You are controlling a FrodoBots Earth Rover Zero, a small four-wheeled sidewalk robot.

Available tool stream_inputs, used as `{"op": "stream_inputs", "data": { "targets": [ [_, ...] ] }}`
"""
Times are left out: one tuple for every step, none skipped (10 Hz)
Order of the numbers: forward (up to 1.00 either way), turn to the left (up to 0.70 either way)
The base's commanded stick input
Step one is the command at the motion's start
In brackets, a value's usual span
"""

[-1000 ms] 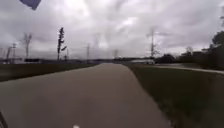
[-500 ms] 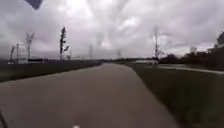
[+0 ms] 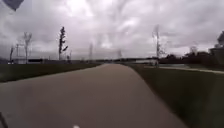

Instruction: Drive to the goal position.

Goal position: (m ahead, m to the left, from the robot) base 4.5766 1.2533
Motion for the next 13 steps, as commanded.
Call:
{"op": "stream_inputs", "data": {
  "targets": [
    [0.7, 0.0],
    [0.7, 0.0],
    [0.7, 0.0],
    [0.7, 0.0],
    [0.7, 0.0],
    [0.7, 0.0],
    [0.7, 0.0],
    [0.7, 0.0],
    [0.7, 0.0],
    [0.7, 0.0],
    [0.7, 0.0],
    [0.7, 0.0],
    [0.7, 0.0]
  ]
}}
